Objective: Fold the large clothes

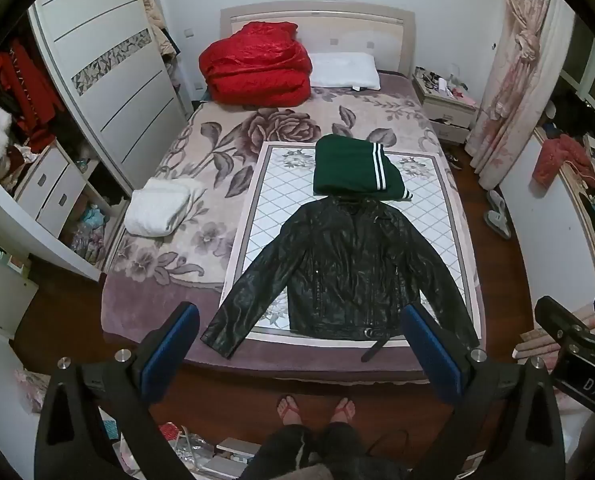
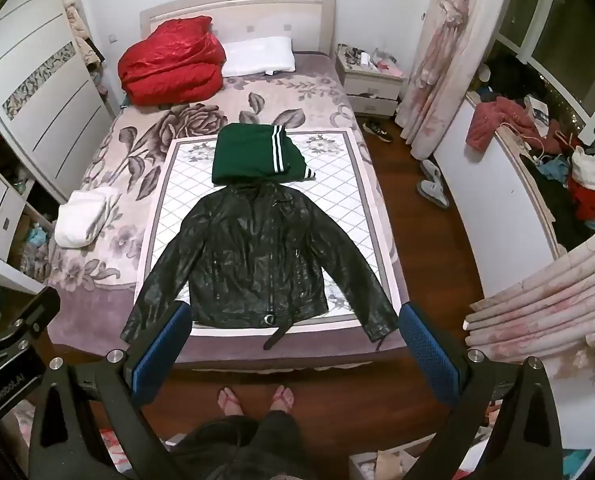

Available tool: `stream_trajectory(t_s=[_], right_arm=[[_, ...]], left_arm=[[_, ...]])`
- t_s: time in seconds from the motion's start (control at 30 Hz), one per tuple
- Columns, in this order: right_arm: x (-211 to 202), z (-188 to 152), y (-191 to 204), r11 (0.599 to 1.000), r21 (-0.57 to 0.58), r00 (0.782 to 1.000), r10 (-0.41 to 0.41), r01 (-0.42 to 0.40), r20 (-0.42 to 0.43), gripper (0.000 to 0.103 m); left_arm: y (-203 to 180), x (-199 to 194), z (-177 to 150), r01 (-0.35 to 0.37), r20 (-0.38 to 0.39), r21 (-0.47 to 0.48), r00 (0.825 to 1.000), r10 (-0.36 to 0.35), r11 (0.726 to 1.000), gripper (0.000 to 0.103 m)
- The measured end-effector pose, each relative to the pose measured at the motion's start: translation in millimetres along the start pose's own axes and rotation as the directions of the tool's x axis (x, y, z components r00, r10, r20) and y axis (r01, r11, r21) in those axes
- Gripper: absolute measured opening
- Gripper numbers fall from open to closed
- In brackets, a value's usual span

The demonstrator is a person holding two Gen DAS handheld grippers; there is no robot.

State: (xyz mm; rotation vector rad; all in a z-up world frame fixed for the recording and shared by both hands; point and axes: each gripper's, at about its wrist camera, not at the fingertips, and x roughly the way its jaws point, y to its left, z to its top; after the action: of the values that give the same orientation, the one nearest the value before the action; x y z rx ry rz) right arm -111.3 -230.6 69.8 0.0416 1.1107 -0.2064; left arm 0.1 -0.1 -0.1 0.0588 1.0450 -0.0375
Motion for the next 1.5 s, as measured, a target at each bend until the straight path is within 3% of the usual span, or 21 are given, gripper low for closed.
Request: stream_trajectory(t_s=[1.5], right_arm=[[-17, 3, 12, 1.000, -0.005, 1.000, -0.015, 0.015, 0.018, 0.103]], left_arm=[[-6, -12, 13, 0.002, 0.021, -0.002, 1.000, -0.002, 1.000, 0.103]])
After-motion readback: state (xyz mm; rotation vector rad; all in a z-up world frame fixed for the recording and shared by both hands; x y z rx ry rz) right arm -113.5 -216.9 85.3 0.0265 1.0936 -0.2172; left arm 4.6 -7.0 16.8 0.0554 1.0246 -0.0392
